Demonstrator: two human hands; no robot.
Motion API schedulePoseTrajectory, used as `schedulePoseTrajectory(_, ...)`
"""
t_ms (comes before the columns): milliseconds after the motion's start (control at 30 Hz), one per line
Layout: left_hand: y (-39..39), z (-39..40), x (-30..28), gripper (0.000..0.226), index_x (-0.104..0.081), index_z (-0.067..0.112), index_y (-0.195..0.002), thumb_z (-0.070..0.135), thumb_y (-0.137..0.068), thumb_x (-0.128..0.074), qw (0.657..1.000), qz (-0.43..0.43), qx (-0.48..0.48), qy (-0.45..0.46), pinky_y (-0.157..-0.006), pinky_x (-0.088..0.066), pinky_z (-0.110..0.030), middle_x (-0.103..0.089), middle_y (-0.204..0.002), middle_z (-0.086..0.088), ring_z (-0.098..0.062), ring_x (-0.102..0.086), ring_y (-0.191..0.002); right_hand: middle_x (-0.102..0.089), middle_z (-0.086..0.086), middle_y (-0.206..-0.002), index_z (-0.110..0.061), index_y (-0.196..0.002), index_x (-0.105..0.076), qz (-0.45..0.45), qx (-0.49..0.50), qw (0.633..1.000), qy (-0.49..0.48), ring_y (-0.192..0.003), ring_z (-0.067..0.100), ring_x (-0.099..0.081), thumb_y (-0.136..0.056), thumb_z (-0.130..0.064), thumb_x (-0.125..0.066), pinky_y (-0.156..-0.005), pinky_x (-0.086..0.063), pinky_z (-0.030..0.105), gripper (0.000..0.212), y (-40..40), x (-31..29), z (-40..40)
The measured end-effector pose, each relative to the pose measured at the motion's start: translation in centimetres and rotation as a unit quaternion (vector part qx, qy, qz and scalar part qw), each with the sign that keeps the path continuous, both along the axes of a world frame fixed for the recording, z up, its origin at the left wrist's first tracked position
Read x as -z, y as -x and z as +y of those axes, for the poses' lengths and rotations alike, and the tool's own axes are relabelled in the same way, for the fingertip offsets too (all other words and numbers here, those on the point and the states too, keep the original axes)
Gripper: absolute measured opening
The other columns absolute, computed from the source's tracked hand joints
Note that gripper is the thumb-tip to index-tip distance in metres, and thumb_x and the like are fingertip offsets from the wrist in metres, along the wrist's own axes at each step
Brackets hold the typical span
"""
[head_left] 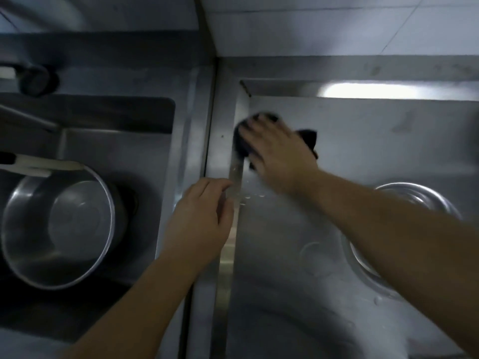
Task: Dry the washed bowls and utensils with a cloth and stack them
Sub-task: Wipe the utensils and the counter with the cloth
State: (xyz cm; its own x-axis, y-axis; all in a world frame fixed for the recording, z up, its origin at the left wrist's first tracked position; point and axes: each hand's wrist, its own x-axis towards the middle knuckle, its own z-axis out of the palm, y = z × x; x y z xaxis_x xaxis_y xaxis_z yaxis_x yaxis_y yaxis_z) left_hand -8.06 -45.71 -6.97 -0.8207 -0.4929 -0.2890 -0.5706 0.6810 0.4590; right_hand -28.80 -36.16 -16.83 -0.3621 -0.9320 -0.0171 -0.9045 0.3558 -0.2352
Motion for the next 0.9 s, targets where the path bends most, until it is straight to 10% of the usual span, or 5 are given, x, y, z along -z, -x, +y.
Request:
schedulePoseTrajectory(167,-0.2,0.5,-0.4,0.030,-0.062,0.025,-0.130,0.033,-0.102,-0.057,1.000,0.016,-0.004,0.025,-0.095,-0.055,-0.040,-0.064,-0.121,0.009,-0.015,-0.062,-0.112,-0.022,-0.001,-0.174,-0.029,-0.167,-0.022,0.025,-0.282,0.958,-0.037,-0.163,0.024,-0.012,-0.108,-0.047,-0.041,-0.131,-0.011,0.048,0.064,-3.4,1.2,8.0)
schedulePoseTrajectory(300,-1.0,0.8,-0.8,0.029,-0.060,0.030,-0.130,0.036,-0.103,-0.054,1.000,0.015,-0.002,0.013,-0.096,-0.052,-0.031,-0.063,-0.121,0.013,-0.009,-0.059,-0.111,-0.036,0.014,-0.168,-0.017,-0.163,-0.033,0.006,0.025,0.999,0.021,-0.157,0.035,-0.029,-0.106,-0.037,-0.046,-0.130,-0.020,0.050,0.062,0.5,1.3,3.9)
schedulePoseTrajectory(467,-3.5,1.2,-1.2,0.026,-0.062,0.029,-0.128,0.032,-0.103,-0.055,1.000,0.010,0.001,0.002,-0.093,-0.047,-0.021,-0.062,-0.115,0.017,-0.001,-0.055,-0.105,-0.022,0.009,-0.174,-0.019,-0.167,-0.027,-0.057,0.332,0.938,0.086,-0.162,0.031,-0.014,-0.110,-0.038,-0.030,-0.132,-0.011,0.049,0.060,1.6,-0.2,-4.4)
schedulePoseTrajectory(900,-6.3,2.5,-1.1,0.024,-0.063,0.032,-0.122,0.024,-0.099,-0.062,0.999,0.027,-0.007,-0.017,-0.087,-0.046,-0.019,-0.063,-0.110,0.019,0.001,-0.053,-0.101,-0.035,0.003,-0.170,-0.026,-0.157,-0.049,-0.095,-0.132,0.984,0.077,-0.161,0.029,-0.020,-0.105,-0.033,-0.058,-0.130,-0.020,0.050,0.054,-7.0,0.1,3.0)
